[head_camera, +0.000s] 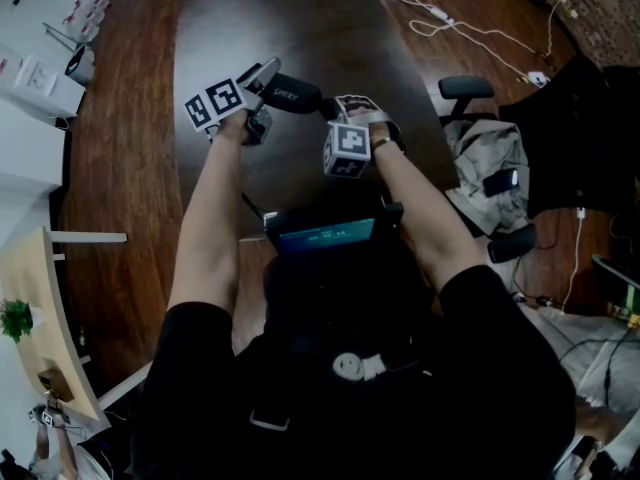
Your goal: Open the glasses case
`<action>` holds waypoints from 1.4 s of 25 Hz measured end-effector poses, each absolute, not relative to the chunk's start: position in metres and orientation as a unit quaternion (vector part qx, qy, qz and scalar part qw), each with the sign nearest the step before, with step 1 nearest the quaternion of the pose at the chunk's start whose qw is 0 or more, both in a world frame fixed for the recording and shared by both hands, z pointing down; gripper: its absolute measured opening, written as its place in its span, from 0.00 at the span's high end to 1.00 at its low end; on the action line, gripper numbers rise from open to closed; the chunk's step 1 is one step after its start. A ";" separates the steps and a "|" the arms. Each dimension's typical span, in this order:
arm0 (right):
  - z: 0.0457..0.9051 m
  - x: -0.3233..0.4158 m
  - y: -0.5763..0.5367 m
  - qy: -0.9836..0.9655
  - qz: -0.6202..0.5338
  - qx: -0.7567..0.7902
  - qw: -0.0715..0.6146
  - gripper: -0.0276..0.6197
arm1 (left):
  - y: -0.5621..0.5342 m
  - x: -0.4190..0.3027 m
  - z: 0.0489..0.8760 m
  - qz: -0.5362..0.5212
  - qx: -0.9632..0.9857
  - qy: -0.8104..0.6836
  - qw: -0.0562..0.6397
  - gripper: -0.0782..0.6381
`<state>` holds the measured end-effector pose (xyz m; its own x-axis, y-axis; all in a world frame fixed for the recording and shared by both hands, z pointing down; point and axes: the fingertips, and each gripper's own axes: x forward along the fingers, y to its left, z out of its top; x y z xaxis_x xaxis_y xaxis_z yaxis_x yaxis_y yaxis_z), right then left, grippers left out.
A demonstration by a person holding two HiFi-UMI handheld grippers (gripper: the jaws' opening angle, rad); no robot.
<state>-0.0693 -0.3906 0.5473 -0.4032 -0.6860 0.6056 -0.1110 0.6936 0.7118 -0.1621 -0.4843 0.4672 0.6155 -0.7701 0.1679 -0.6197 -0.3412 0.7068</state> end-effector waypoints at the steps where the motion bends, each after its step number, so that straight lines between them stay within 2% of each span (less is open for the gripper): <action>1: 0.543 -0.074 -0.390 -0.790 -0.288 0.267 0.470 0.95 | -0.487 -0.166 0.462 -0.125 0.807 -0.441 0.372 0.50; 3: 0.542 -0.082 -0.391 -0.799 -0.271 0.286 0.453 0.95 | -0.489 -0.169 0.455 -0.176 0.793 -0.450 0.371 0.45; 6: 0.540 -0.095 -0.390 -0.812 -0.246 0.302 0.435 0.95 | -0.487 -0.156 0.448 -0.241 0.779 -0.412 0.407 0.44; 9: 0.534 -0.107 -0.388 -0.815 -0.254 0.303 0.424 0.95 | -0.478 -0.133 0.457 -0.167 0.815 -0.395 0.391 0.45; 10: 0.534 -0.107 -0.388 -0.815 -0.257 0.302 0.423 0.95 | -0.477 -0.133 0.459 -0.155 0.817 -0.395 0.390 0.50; 15: 0.540 -0.105 -0.388 -0.830 -0.225 0.288 0.422 0.95 | -0.475 -0.133 0.463 -0.142 0.815 -0.381 0.414 0.55; 23: 0.529 -0.084 -0.407 -0.831 -0.189 0.314 0.419 0.95 | -0.456 -0.106 0.474 -0.073 0.838 -0.297 0.453 0.55; 29: 0.534 -0.078 -0.410 -0.835 -0.155 0.331 0.411 0.94 | -0.462 -0.107 0.476 -0.079 0.833 -0.318 0.445 0.55; 32: 0.534 -0.073 -0.414 -0.852 -0.103 0.336 0.389 0.91 | -0.474 -0.122 0.481 -0.094 0.815 -0.362 0.442 0.55; 33: 0.536 -0.073 -0.412 -0.863 -0.075 0.326 0.379 0.85 | -0.477 -0.129 0.484 -0.091 0.810 -0.378 0.439 0.55; 35: 0.536 -0.079 -0.402 -0.892 -0.011 0.285 0.351 0.61 | -0.481 -0.139 0.490 -0.085 0.803 -0.397 0.437 0.55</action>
